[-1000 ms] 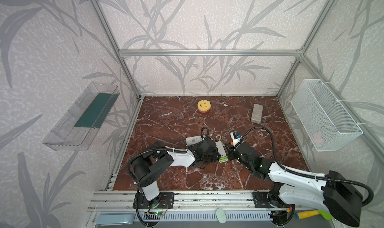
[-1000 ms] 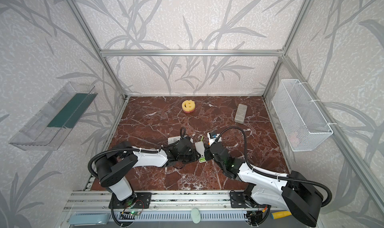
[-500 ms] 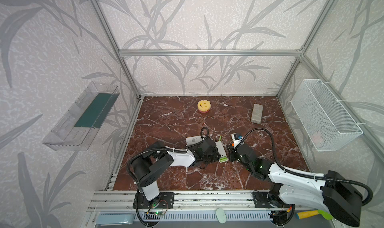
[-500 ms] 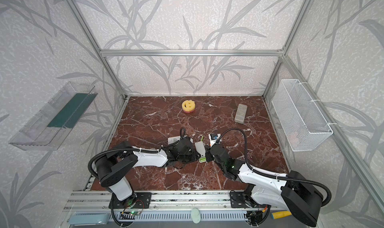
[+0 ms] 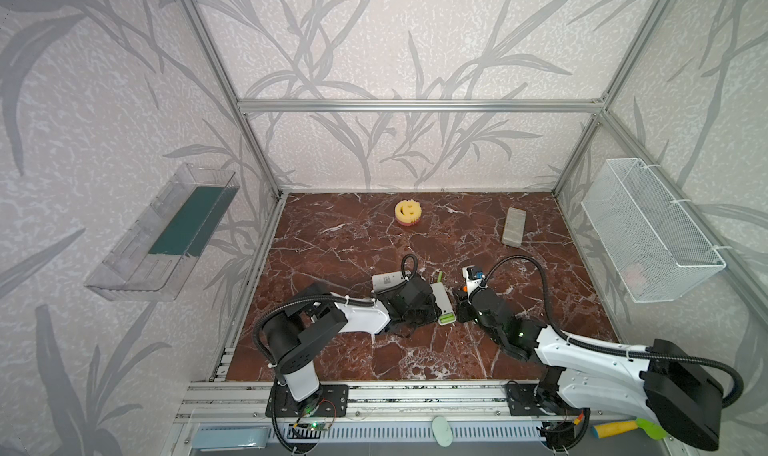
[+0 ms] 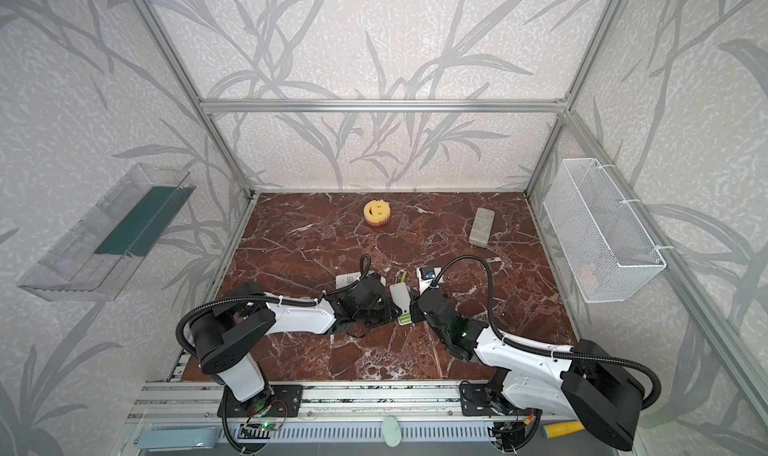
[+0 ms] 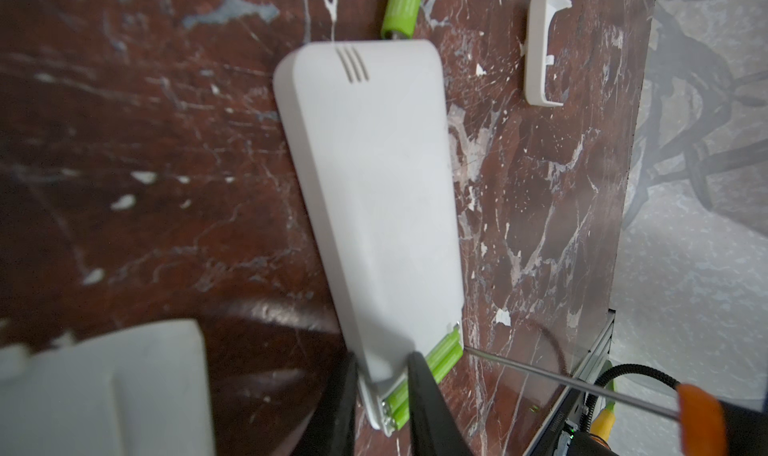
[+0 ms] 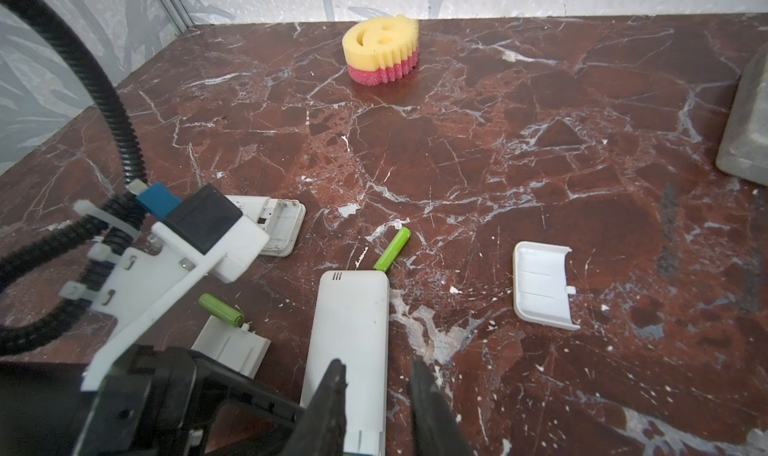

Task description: Unload the batteries from the remote control

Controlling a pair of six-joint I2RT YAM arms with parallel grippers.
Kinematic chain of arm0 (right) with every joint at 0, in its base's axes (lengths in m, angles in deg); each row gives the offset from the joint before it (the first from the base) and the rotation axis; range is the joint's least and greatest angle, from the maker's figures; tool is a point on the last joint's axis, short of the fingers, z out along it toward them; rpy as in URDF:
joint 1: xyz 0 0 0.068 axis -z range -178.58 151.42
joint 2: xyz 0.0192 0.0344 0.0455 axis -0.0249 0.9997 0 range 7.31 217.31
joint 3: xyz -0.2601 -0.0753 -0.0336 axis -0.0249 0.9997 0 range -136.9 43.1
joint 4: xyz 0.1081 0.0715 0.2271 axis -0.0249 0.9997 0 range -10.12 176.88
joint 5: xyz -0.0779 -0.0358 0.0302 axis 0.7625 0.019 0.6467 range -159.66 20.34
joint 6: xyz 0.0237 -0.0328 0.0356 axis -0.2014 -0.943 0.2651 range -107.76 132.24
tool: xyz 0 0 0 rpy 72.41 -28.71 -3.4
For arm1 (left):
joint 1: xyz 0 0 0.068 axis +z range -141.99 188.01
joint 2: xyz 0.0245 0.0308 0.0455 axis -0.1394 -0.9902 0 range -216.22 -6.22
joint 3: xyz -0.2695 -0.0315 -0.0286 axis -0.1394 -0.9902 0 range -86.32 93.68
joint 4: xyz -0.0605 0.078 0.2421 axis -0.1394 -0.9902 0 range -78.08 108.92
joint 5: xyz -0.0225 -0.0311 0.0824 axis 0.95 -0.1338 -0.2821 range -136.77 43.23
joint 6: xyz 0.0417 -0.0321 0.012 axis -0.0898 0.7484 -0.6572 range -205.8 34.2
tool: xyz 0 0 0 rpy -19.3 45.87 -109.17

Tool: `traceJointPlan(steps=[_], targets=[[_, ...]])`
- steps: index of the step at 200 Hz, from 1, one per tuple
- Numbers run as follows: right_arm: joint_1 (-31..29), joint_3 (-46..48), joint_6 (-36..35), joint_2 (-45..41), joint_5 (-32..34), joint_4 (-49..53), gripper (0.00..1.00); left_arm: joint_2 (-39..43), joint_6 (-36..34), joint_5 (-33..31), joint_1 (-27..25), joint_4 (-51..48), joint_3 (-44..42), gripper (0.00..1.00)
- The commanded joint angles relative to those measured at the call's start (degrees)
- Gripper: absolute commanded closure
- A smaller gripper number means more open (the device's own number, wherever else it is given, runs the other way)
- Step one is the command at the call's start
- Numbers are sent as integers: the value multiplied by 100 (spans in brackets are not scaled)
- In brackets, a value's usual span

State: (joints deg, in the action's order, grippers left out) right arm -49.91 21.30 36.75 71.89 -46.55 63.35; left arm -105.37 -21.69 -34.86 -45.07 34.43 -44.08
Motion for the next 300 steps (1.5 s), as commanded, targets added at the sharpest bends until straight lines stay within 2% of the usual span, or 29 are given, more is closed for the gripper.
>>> traceJointPlan(steps=[1, 40, 96, 133, 207, 300], targets=[[-43, -167, 156, 107, 85, -264, 100, -166, 70, -10, -18, -40, -86, 77], [-54, -164, 221, 189, 95, -339, 100, -207, 92, 21, -27, 20, -93, 77], [-99, -324, -28, -203, 375, 26, 100, -200, 101, 14, -28, 31, -102, 77], [-102, -342, -113, -156, 433, 2, 100, -208, 101, 36, -27, 51, -108, 78], [-100, -308, -27, 202, 413, -113, 100, -197, 119, 41, -27, 75, -128, 78], [-103, -126, 488, 77, 264, -130, 100, -295, 175, 69, -43, 70, -94, 79]])
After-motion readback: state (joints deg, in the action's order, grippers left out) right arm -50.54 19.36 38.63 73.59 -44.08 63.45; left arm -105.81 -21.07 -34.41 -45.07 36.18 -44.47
